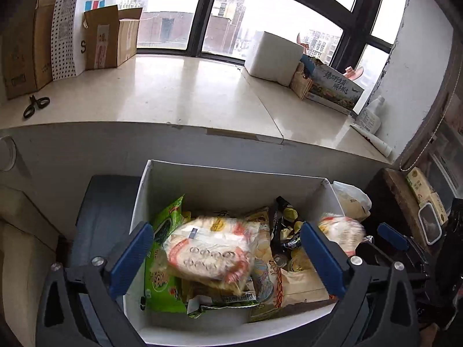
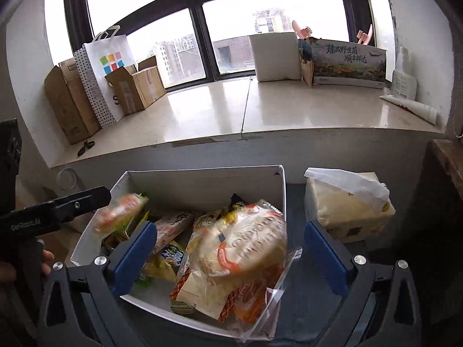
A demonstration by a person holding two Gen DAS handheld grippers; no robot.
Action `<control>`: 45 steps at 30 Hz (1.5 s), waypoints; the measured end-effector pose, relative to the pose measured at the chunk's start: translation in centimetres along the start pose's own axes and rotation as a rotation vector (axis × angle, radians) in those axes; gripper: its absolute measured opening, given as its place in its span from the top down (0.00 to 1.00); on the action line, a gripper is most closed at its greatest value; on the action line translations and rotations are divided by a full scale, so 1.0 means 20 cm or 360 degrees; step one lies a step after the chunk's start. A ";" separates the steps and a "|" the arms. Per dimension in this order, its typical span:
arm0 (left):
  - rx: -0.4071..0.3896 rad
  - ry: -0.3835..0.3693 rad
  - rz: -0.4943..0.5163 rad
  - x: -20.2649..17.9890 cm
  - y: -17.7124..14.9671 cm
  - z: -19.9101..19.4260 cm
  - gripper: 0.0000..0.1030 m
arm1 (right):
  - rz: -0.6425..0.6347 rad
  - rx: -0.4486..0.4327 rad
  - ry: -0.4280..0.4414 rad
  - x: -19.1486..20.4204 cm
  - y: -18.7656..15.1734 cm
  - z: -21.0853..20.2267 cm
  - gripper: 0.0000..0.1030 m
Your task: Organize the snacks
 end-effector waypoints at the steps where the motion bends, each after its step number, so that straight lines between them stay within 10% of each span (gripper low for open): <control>1: -0.0007 -0.0013 -0.0004 0.01 -0.01 0.00 0.00 | 0.0018 0.0010 0.0039 -0.01 -0.02 0.01 0.00; 7: -0.0044 0.0070 0.0065 0.04 -0.03 -0.03 0.00 | -0.0049 -0.0020 -0.0073 -0.05 -0.05 0.00 0.00; 18: -0.0657 0.0274 0.0165 -0.02 -0.25 -0.76 0.00 | -0.0364 -0.0294 -0.0370 0.18 -0.10 -0.46 0.00; 33: -0.0489 0.0300 0.0188 -0.09 -1.02 -1.22 0.00 | -0.0307 -0.0256 -0.0086 0.37 -0.70 -1.00 0.00; 45: -0.0405 0.0302 0.0150 -0.07 -1.11 -1.17 0.00 | -0.0263 -0.0224 -0.0074 0.38 -0.82 -1.03 0.00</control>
Point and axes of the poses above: each gripper's, at about its wrist camera, not at the fingertips, and z roughly the way its jaws point, x to its left, y to its top, the point moved 9 cm from there along z, roughly the way its jaws point, and after that the axes turned 4 degrees about x, right-handed, at the moved point
